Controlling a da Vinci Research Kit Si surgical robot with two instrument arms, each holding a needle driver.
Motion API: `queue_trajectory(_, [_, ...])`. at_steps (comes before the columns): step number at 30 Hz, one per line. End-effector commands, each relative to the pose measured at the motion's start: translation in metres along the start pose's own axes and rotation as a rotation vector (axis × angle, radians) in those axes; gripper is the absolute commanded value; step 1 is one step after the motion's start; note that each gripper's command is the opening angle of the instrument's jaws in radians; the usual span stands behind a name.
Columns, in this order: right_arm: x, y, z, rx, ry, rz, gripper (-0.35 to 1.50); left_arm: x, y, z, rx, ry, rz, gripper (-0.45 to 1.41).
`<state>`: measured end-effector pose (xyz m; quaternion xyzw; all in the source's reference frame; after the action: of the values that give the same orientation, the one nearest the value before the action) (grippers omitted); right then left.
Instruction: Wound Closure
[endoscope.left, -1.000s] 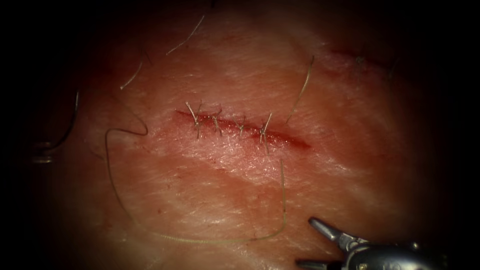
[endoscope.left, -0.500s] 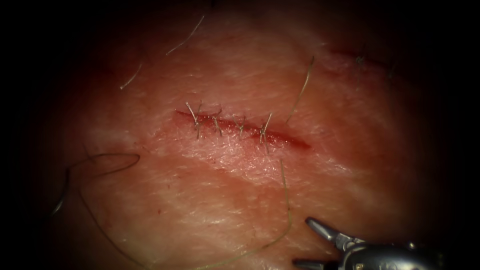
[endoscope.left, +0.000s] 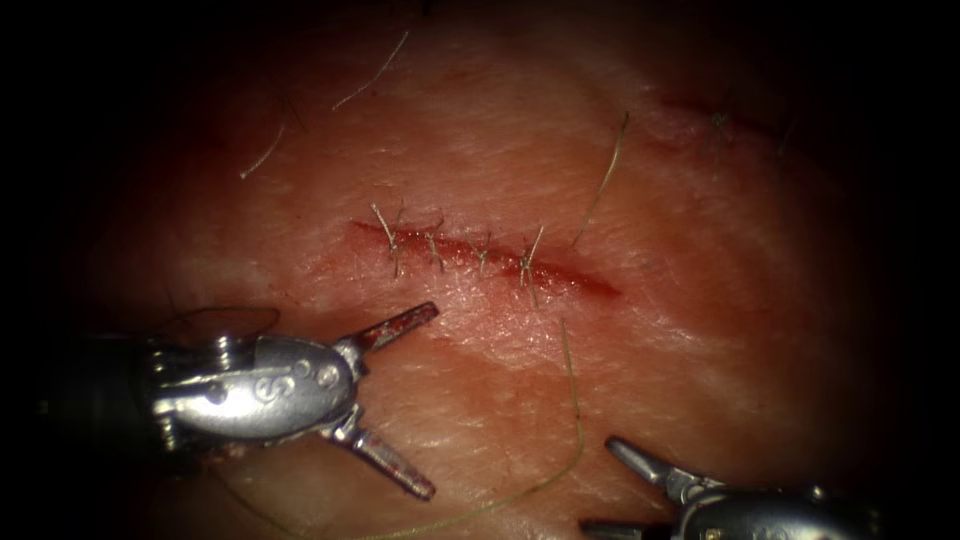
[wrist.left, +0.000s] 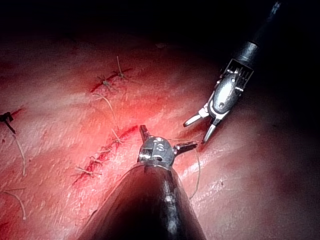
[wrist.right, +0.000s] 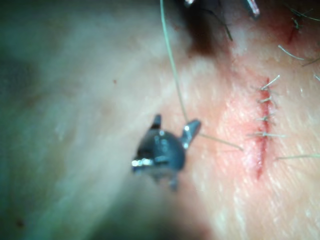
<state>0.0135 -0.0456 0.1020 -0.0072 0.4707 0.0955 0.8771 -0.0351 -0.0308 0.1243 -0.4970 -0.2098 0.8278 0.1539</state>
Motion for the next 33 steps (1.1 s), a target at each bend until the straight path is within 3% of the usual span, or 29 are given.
queue_trajectory(1, [-0.0001,-0.0005,0.0009,-0.002,0.007,0.002,1.4,-0.0001,0.0,0.0016,0.003,0.0,-0.009,1.28])
queue_trajectory(5, [0.0002,-0.0005,0.0014,-0.005,0.005,0.004,1.4,0.0005,0.0,0.0045,-0.008,-0.01,-0.055,1.28])
queue_trajectory(10, [-0.0001,-0.0007,0.0017,-0.009,0.007,0.002,1.4,-0.0001,0.0017,0.0071,-0.058,-0.102,-0.269,1.23])
queue_trajectory(12, [-0.0002,-0.0008,0.0017,-0.007,0.005,0.001,1.38,-0.0008,0.0022,0.0073,-0.063,-0.165,-0.374,1.18])
queue_trajectory(13, [-0.0002,-0.0008,0.0015,-0.003,-0.003,-0.001,1.37,-0.0014,0.0026,0.0073,-0.027,-0.231,-0.426,1.14])
queue_trajectory(18, [-0.001,-0.0005,0.0005,-0.016,-0.044,-0.002,1.33,-0.003,0.0031,0.0064,0.021,-0.384,-0.496,1.01])
queue_trajectory(20, [-0.001,-0.0006,0.0004,-0.02,-0.048,0.0,1.35,-0.0035,0.0035,0.0063,0.028,-0.432,-0.497,0.72])
queue_trajectory(21, [-0.0009,-0.0007,0.0004,-0.02,-0.048,0.0,1.35,-0.0039,0.0037,0.0063,0.037,-0.459,-0.492,0.02])
queue_trajectory(24, [-0.0008,-0.0007,0.0004,-0.021,-0.048,0.0,1.35,-0.0039,0.0035,0.0061,0.036,-0.465,-0.479,-0.43])
queue_trajectory(33, [-0.0002,0.0002,0.0009,-0.028,-0.057,0.006,1.33,-0.0033,-0.0013,0.0047,0.09,-0.429,-0.472,-0.45])
